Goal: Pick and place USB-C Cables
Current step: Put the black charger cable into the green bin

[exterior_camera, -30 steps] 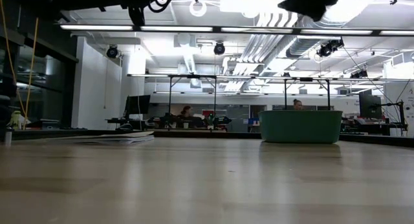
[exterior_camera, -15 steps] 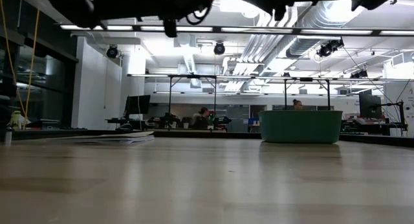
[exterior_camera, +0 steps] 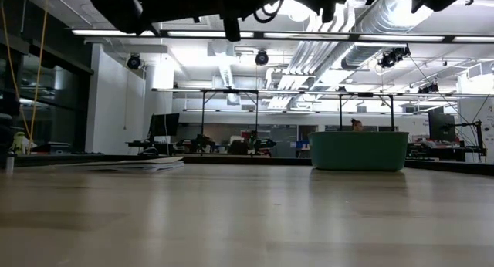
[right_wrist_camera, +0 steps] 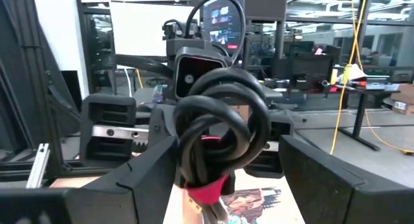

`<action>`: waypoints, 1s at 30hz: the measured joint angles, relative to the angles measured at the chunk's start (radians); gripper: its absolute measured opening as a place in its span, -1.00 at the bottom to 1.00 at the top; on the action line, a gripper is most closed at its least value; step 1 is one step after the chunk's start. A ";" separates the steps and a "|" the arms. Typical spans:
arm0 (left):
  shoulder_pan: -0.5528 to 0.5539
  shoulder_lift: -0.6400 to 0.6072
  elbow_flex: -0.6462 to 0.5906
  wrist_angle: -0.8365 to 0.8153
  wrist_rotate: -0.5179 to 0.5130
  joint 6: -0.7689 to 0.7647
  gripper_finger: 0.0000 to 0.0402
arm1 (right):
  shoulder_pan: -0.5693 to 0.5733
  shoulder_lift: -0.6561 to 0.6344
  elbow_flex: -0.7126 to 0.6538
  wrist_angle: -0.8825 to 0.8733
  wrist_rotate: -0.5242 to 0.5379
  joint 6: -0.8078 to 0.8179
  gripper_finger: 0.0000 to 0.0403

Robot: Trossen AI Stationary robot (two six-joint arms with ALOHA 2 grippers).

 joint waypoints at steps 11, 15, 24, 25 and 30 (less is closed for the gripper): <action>0.000 0.066 0.046 -0.001 0.032 -0.011 -0.93 | 0.000 0.000 0.000 0.000 0.009 0.007 0.22; 0.000 0.069 0.046 0.000 0.029 -0.011 -0.93 | 0.000 0.000 0.000 -0.002 0.007 0.012 0.05; 0.001 0.069 0.046 -0.001 0.006 -0.008 -0.88 | 0.000 -0.001 0.000 -0.013 0.007 0.022 -0.63; 0.001 0.069 0.046 -0.002 0.006 -0.009 -0.86 | 0.000 -0.001 0.000 -0.014 0.006 0.021 -0.70; 0.002 0.069 0.046 -0.002 0.007 -0.008 -0.68 | 0.000 -0.001 0.000 -0.020 0.002 0.022 -0.77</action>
